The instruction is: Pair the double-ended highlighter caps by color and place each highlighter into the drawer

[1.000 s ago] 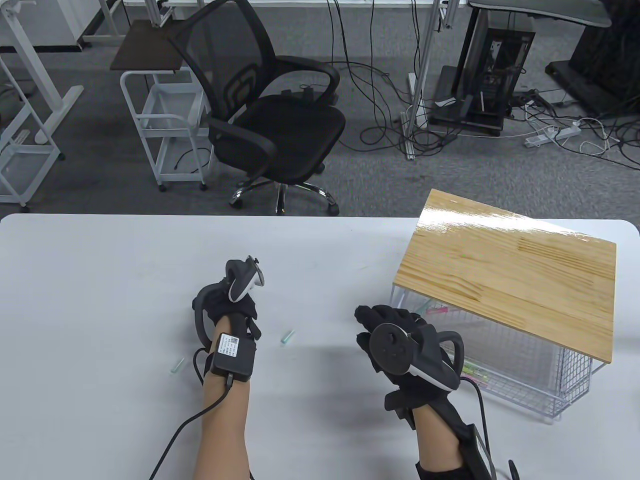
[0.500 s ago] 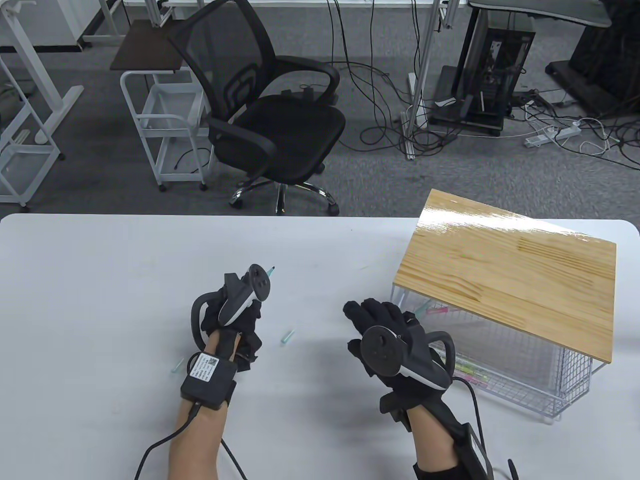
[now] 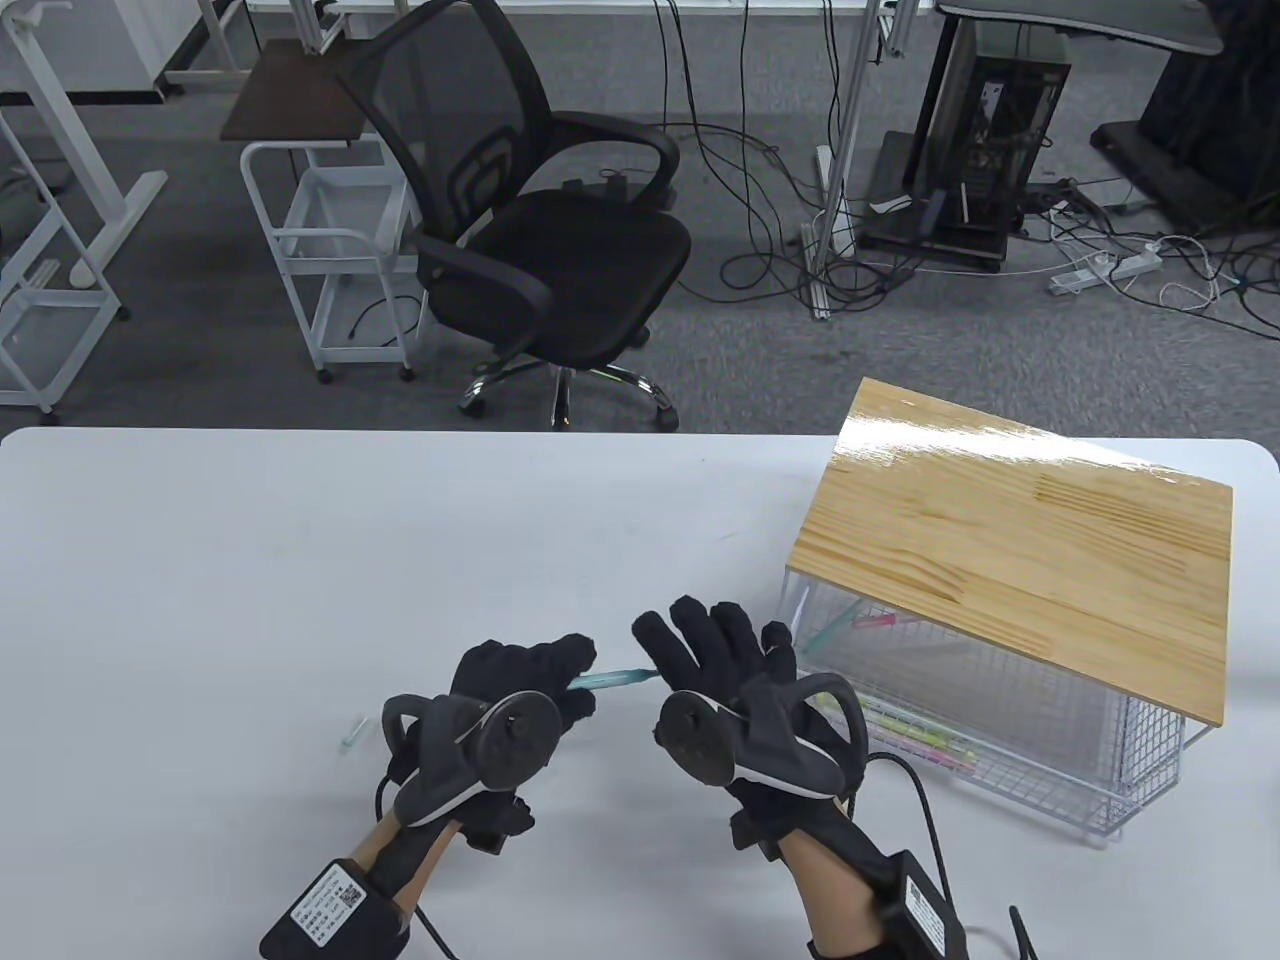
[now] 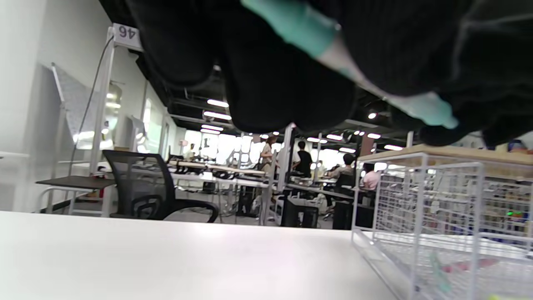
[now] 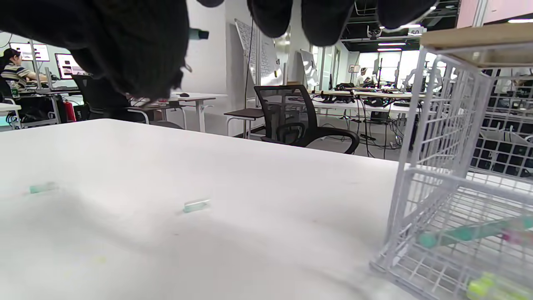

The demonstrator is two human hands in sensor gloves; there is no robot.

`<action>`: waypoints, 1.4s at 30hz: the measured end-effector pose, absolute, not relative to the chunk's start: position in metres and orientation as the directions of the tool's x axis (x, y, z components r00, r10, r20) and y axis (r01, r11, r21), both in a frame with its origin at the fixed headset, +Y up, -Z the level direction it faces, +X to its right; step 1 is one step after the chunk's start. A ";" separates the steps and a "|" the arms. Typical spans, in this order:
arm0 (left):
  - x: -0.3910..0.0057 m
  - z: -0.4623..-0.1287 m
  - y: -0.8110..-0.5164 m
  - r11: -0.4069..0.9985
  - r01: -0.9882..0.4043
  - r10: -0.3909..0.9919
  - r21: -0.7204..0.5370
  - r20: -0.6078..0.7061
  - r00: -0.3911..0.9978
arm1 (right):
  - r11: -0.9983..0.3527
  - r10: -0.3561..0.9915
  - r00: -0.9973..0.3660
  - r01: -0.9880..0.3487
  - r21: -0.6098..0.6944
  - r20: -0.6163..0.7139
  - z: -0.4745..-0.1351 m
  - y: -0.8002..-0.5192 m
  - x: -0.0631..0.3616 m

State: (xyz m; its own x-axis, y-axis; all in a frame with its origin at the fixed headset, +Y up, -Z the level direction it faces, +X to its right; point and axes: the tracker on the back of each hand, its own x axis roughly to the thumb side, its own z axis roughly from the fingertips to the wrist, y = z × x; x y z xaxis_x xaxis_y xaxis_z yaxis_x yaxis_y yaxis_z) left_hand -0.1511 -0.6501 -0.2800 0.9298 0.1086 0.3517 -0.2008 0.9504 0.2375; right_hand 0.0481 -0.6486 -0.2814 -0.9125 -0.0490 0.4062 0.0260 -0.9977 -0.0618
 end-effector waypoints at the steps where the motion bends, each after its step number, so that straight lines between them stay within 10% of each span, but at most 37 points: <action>1: -0.150 -0.278 -0.652 0.950 -0.198 0.104 0.240 0.356 0.929 | -0.997 -0.061 -0.909 0.036 -0.070 0.412 -0.280 -0.649 0.045; 23: -0.168 -0.284 -0.649 0.979 -0.176 0.135 0.104 0.316 0.939 | -0.989 -0.142 -0.928 0.116 -0.094 0.344 -0.286 -0.652 0.051; 42: -0.140 -0.400 -0.748 0.932 -0.019 -0.007 -0.362 -0.069 0.998 | -0.991 0.059 -0.951 -0.093 -0.096 0.303 -0.293 -0.636 0.095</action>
